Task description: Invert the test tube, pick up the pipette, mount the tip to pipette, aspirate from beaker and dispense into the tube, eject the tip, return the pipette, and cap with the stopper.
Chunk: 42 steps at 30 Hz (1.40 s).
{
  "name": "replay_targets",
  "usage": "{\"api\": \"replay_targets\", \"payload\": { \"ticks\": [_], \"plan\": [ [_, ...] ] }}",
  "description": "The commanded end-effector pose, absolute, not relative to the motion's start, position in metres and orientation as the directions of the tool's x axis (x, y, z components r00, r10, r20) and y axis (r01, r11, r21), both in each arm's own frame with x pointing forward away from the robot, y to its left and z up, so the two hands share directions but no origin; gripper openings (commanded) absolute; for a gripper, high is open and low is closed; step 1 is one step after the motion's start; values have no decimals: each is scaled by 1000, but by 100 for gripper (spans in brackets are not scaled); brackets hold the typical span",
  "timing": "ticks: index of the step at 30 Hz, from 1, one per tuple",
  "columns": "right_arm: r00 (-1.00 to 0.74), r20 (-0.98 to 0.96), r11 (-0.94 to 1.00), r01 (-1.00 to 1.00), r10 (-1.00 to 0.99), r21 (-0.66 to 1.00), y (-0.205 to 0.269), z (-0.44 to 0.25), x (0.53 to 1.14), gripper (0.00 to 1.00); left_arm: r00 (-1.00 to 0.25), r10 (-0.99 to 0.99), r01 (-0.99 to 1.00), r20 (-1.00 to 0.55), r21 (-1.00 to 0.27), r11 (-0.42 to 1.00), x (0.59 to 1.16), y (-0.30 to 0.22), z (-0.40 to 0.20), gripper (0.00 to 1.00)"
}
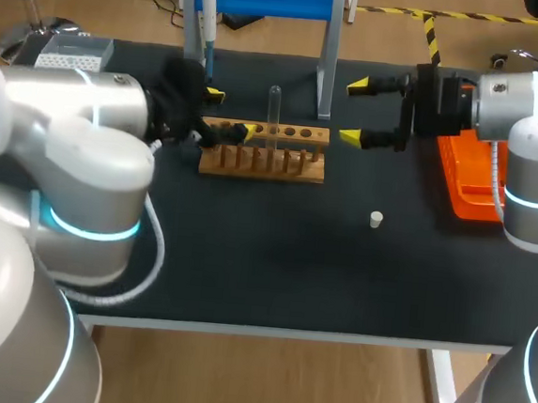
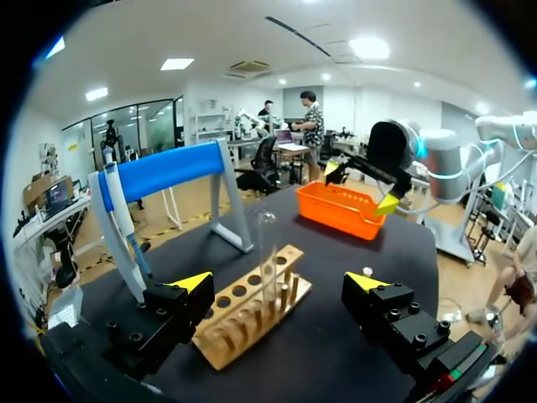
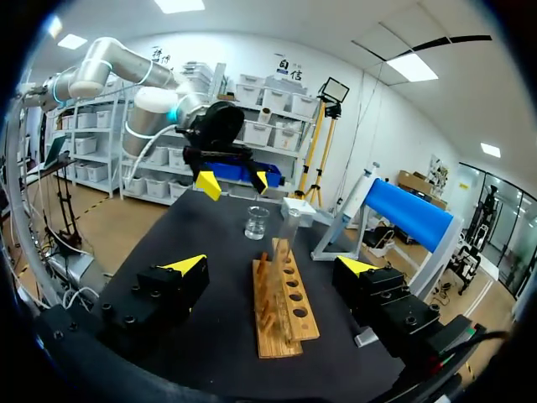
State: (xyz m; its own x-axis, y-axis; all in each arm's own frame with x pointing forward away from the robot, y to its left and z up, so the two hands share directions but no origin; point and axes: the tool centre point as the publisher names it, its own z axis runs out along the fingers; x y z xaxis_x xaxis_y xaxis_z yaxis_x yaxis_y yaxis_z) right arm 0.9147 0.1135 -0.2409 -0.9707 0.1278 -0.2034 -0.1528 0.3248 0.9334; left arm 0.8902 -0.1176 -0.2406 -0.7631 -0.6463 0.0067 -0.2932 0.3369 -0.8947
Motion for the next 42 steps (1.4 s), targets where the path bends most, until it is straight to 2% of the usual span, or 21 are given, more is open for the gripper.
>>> {"api": "replay_targets", "payload": {
  "ticks": [1,15,23,30,42],
  "plan": [
    [-970,-205,324,-154,129,933,113,-241,914,100,-736,-676,-283,-13,-902,325,881,-124,-244,100],
    [-970,-205,324,-154,129,933,113,-241,914,100,-736,-676,-283,-13,-902,325,881,-124,-244,100],
    [-970,-233,234,-211,68,949,157,-239,937,100,-736,-676,-283,-13,-902,325,881,-124,-244,100],
    [-985,-169,165,-159,44,973,193,-238,956,100,-736,-676,-283,-13,-902,325,881,-124,-244,100],
    [-996,-64,69,-68,-54,995,216,-252,964,100,-736,-676,-283,-13,-902,325,881,-124,-244,100]
  ]
}}
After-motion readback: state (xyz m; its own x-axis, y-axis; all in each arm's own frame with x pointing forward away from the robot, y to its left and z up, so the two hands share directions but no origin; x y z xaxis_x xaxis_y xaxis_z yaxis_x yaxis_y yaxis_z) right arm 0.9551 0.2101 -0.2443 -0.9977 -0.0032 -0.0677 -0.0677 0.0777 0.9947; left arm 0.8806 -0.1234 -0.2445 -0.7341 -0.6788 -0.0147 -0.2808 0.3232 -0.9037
